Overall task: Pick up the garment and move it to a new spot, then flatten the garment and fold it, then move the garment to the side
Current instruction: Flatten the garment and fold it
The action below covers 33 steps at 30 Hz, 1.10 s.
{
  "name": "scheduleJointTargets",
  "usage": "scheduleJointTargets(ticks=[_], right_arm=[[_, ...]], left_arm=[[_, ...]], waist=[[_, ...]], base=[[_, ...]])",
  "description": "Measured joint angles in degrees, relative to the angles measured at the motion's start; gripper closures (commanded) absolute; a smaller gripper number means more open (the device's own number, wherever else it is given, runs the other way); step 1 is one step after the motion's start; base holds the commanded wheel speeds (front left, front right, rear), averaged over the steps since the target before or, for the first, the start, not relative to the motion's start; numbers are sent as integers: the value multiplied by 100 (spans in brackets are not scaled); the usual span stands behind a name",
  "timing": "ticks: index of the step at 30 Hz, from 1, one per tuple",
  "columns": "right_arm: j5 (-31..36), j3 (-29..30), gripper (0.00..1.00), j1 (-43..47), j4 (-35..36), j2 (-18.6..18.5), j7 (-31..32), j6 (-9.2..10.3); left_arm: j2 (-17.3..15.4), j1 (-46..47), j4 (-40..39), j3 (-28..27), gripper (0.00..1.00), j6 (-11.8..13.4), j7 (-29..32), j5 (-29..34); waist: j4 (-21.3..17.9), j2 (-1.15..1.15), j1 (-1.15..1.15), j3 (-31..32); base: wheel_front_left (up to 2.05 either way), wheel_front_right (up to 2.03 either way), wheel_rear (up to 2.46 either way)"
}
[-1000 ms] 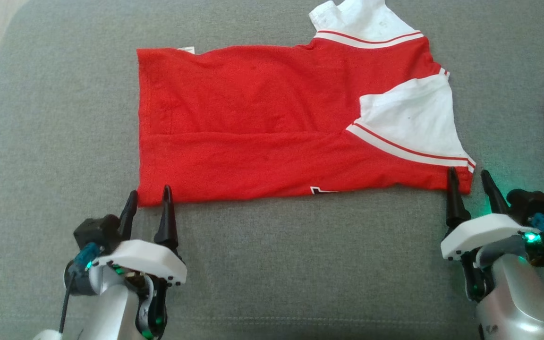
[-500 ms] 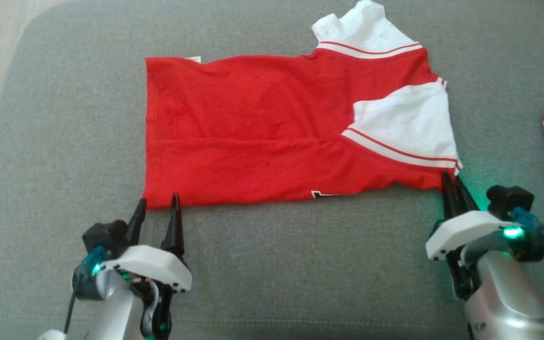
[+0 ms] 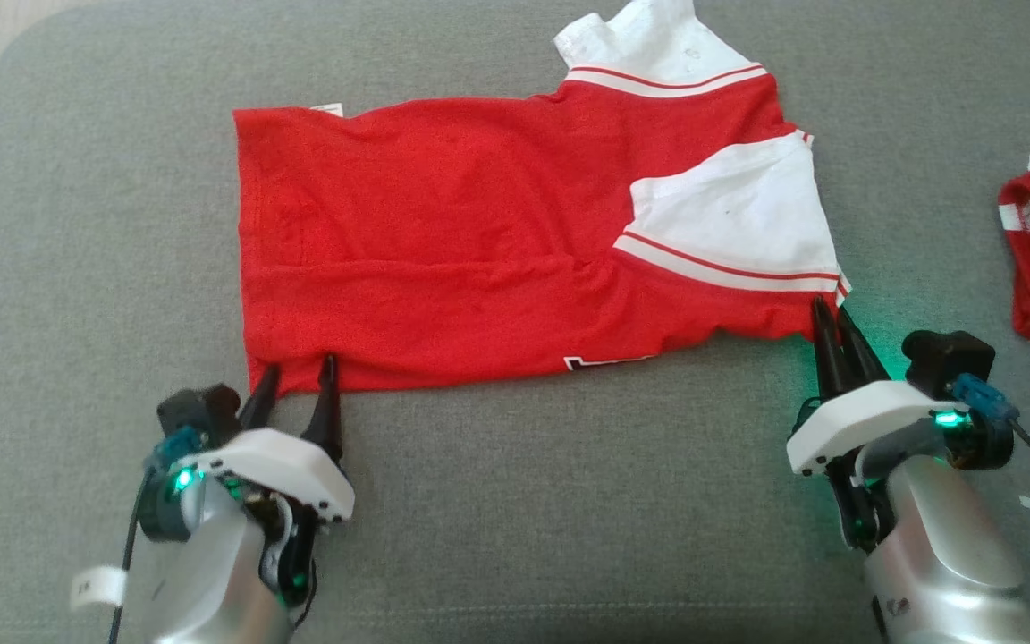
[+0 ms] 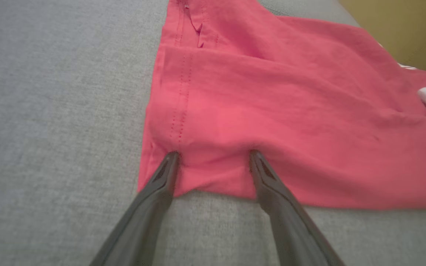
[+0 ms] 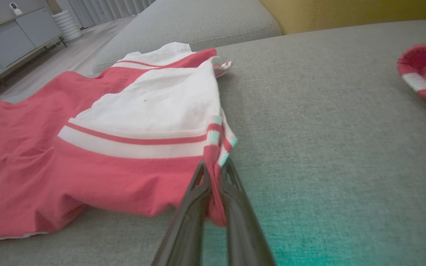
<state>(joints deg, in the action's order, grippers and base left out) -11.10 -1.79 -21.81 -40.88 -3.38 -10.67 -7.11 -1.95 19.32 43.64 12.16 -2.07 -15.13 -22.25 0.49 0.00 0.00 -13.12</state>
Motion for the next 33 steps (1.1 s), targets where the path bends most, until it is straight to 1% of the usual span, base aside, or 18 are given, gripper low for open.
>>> scheduleJointTargets(ticks=[3,8,9,10,11,12,15,18,22,28,33], right_arm=[[-2,-9,100,0,58,0,1,0],[-60,-7,100,0,123,0,1,0],[-63,-4,100,0,127,0,2,0],[-63,-4,100,0,127,0,2,0],[-73,1,100,1,130,0,2,0],[-86,11,100,1,134,0,2,0],[-90,44,100,4,137,1,2,0],[-118,98,100,18,148,2,-1,0],[-265,159,100,118,186,5,-51,0],[-477,204,100,707,394,44,-40,0],[-591,209,100,1269,740,64,164,0]], left_arm=[[7,289,377,-15,0,60,-16,38],[9,400,610,-5,0,49,-53,9],[10,415,643,10,11,49,-58,-34],[10,415,643,10,57,49,-58,-34],[10,428,682,32,83,46,-58,-67],[3,430,716,41,100,2,-58,-104],[-27,411,821,91,100,-100,-58,-234],[-24,391,799,149,100,-115,-51,-324],[-18,110,613,168,100,-127,-8,-335],[-5,-398,459,127,100,-122,38,-303],[-7,-761,343,96,100,-101,42,-255]], waist=[[-54,0,0,-2],[-61,0,0,34],[-58,0,0,47],[-58,0,0,47],[-52,0,0,59],[-45,0,0,71],[-22,0,0,113],[-2,0,0,184],[10,0,0,353],[4,0,0,724],[-11,0,0,999]], base=[[0,0,0],[0,0,0],[0,0,0],[0,0,0],[0,0,0],[0,0,0],[0,0,0],[0,0,0],[0,0,0],[0,0,0],[0,0,0]])
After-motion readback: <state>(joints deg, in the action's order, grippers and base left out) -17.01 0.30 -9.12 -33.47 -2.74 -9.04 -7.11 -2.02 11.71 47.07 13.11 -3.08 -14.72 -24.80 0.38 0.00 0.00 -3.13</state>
